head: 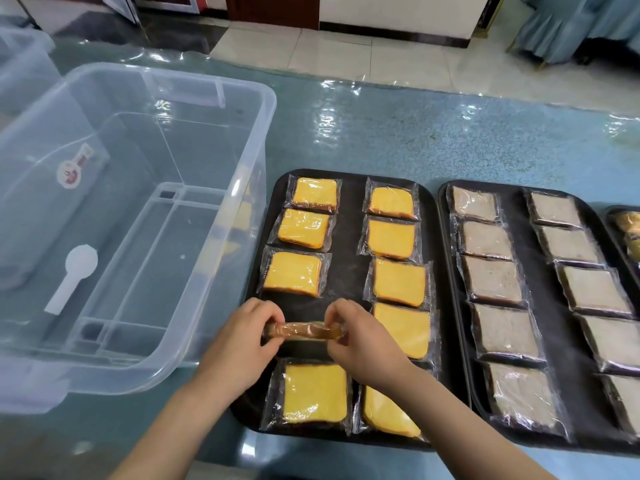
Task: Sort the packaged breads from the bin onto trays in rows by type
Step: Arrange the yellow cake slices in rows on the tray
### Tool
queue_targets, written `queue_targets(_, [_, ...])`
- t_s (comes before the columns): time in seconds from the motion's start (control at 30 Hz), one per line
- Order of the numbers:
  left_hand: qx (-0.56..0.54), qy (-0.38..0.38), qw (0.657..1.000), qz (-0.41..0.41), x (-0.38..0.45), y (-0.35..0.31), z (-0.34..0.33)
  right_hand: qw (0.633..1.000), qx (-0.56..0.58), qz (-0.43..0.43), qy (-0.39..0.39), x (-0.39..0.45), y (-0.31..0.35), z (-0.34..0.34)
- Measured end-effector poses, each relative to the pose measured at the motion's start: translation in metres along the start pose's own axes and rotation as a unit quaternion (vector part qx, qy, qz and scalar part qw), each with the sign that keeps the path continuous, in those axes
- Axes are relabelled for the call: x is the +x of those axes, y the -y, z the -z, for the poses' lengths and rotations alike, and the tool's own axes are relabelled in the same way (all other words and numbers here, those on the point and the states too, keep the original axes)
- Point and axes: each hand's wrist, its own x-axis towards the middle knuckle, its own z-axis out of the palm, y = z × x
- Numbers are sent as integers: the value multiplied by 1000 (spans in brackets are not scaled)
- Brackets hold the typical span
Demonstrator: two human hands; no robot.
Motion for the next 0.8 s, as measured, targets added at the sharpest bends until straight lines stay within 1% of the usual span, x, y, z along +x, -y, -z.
queue_targets(0.03, [3, -17, 1000, -9, -1, 0, 0, 1000, -5, 3, -4, 0, 2, -3])
queue_targets(0.1, [18, -23, 1000, -11, -5, 6, -7, 1000, -21, 16, 1, -2, -1, -14])
queue_targets(0.2, [36, 10, 999, -4, -16, 28, -29, 996, -49, 41, 57, -9, -13, -33])
queue_targets(0.3, [28, 35, 999, -3, -30, 44, -46, 992, -71, 37, 98, -19, -24, -46])
queue_targets(0.37, [39, 34, 998, -21, -36, 50, -54, 992, -72, 37, 95, -22, -26, -50])
queue_targets(0.47, [118, 16, 992, -44, -38, 56, -61, 990, -88, 58, 94, -19, -25, -54])
queue_targets(0.57, [186, 6, 982, -30, -32, 57, -62, 984, -125, 76, 104, -11, -21, -59])
queue_targets(0.67, [205, 7, 979, -7, -25, 54, -62, 980, -148, 77, 111, -5, -20, -65])
queue_targets(0.8, [202, 13, 979, 7, -20, 49, -62, 982, -136, 65, 110, -3, -22, -68])
